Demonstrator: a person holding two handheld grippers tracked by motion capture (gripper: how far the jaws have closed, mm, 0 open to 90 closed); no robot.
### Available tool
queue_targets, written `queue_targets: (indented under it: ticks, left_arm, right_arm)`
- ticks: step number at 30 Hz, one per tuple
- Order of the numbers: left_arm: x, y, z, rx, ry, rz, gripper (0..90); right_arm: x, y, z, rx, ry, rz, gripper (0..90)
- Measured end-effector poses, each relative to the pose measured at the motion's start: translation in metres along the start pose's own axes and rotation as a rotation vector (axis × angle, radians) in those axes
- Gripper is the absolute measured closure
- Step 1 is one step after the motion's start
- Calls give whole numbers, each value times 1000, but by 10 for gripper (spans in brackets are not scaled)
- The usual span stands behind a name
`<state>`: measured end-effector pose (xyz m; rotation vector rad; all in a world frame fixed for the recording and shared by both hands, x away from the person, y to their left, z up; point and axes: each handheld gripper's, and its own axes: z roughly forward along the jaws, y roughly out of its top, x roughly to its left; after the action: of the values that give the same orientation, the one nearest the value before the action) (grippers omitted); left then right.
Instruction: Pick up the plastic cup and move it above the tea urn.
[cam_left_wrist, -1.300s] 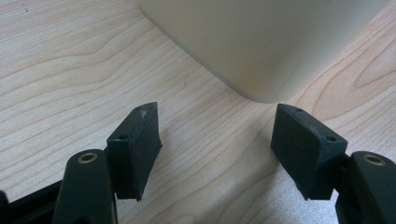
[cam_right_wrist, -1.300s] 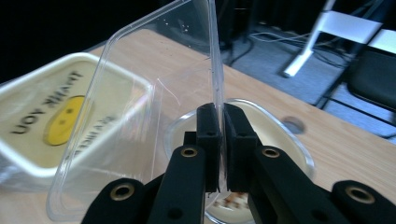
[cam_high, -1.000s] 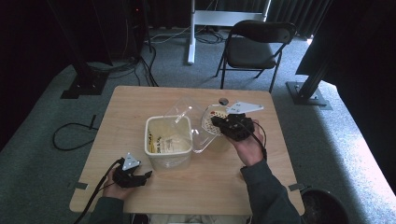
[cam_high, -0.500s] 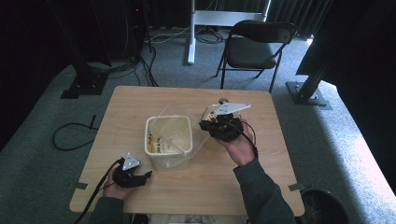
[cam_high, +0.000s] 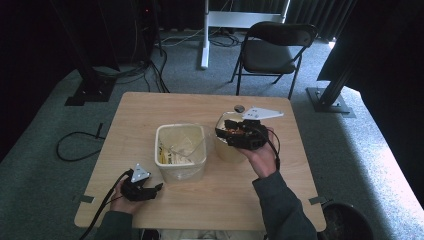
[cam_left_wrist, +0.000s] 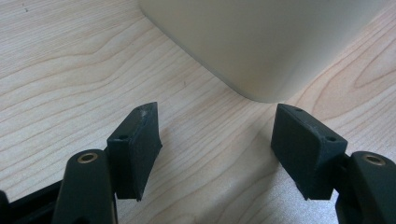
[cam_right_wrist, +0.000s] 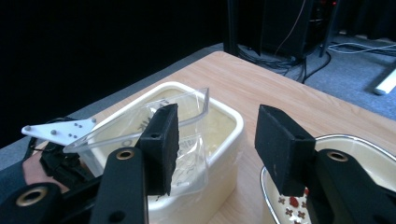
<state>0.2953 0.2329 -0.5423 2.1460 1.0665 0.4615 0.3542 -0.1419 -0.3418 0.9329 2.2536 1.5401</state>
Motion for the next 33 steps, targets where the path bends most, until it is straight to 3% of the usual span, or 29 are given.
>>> queue_targets:
  ticks: [6, 11, 18, 21, 24, 28, 33]
  left_arm:
    - [0, 0, 0, 0, 0, 0, 334]
    - [0, 0, 0, -1, 0, 0, 333]
    - [0, 0, 0, -1, 0, -1, 334]
    - [0, 0, 0, 0, 0, 0, 334]
    - [0, 0, 0, -1, 0, -1, 333]
    - [0, 0, 0, 0, 0, 0, 334]
    - [0, 0, 0, -1, 0, 0, 333]
  right_arm:
    - [3, -9, 6, 57, -3, -24, 505]
    - [7, -13, 15, 61, 40, -12, 466]
    - [19, -8, 22, 46, 39, -30, 382]
    - [19, -7, 28, 52, 26, -21, 385]
    - [17, -6, 28, 21, 43, 22, 386]
    - [15, -2, 31, 22, 49, 29, 431]
    - [12, 0, 31, 14, -3, 47, 505]
